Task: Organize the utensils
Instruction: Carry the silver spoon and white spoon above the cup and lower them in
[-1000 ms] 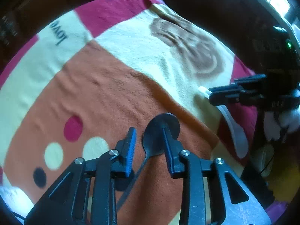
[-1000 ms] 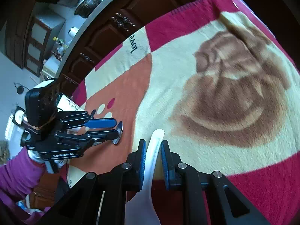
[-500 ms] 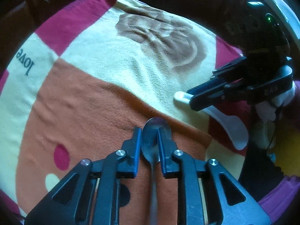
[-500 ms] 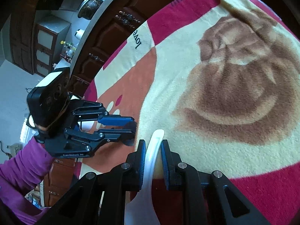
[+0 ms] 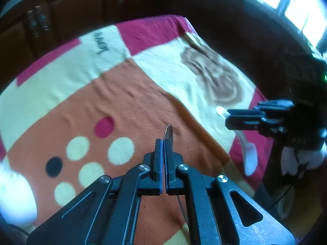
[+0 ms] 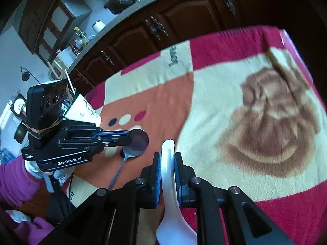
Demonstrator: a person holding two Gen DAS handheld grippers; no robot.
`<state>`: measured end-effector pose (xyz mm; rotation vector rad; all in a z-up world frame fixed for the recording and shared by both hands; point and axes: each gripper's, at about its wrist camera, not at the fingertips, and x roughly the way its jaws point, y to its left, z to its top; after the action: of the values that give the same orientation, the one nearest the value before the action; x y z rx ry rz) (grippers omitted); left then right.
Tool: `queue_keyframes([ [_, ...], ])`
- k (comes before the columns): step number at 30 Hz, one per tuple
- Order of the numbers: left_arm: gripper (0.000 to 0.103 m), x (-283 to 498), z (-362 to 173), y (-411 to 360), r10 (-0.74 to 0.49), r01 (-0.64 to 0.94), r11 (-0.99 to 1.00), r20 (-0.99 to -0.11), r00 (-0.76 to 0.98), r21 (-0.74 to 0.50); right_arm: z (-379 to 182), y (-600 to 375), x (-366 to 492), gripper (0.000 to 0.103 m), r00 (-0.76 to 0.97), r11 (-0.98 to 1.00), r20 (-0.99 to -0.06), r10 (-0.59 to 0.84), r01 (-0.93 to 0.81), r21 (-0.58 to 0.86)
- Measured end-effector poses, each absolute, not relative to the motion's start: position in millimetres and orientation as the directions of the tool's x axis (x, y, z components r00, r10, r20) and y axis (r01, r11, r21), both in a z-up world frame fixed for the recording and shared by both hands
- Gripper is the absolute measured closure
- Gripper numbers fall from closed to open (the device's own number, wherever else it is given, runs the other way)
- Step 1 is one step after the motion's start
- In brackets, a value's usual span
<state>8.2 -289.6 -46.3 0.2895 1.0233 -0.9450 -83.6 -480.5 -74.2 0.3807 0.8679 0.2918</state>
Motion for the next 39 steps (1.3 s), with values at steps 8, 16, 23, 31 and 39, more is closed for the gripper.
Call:
queue_keyframes([
  [8, 0.103, 1.0, -3.3, -240.0, -0.590, 0.701, 0.668, -0.752, 0.294, -0.250, -47.1, -457.8, -90.9, 0.091, 0.701, 0.880, -0.589, 0.402, -0.116, 0.461],
  [16, 0.103, -10.1, 30.8, -196.6, -0.613, 0.654, 0.707, -0.695, 0.377, -0.270, -17.3, -427.6, -101.7, 0.091, 0.738, 0.862, -0.518, 0.432, -0.169, 0.478],
  [23, 0.103, -13.1, 63.7, -157.2, -0.613, 0.608, 0.743, -0.649, 0.451, -0.280, 17.8, -399.1, -91.2, 0.091, 0.753, 0.841, -0.449, 0.481, -0.253, 0.477],
  [31, 0.103, -1.6, 127.2, -91.0, -0.562, 0.534, 0.811, -0.577, 0.593, -0.241, 63.9, -333.0, -56.2, 0.091, 0.732, 0.796, -0.361, 0.577, -0.404, 0.451],
  [39, 0.103, 28.7, 168.7, -23.5, -0.386, 0.374, 0.918, -0.507, 0.770, -0.131, 91.9, -236.3, -5.7, 0.091, 0.672, 0.744, -0.331, 0.662, -0.540, 0.394],
])
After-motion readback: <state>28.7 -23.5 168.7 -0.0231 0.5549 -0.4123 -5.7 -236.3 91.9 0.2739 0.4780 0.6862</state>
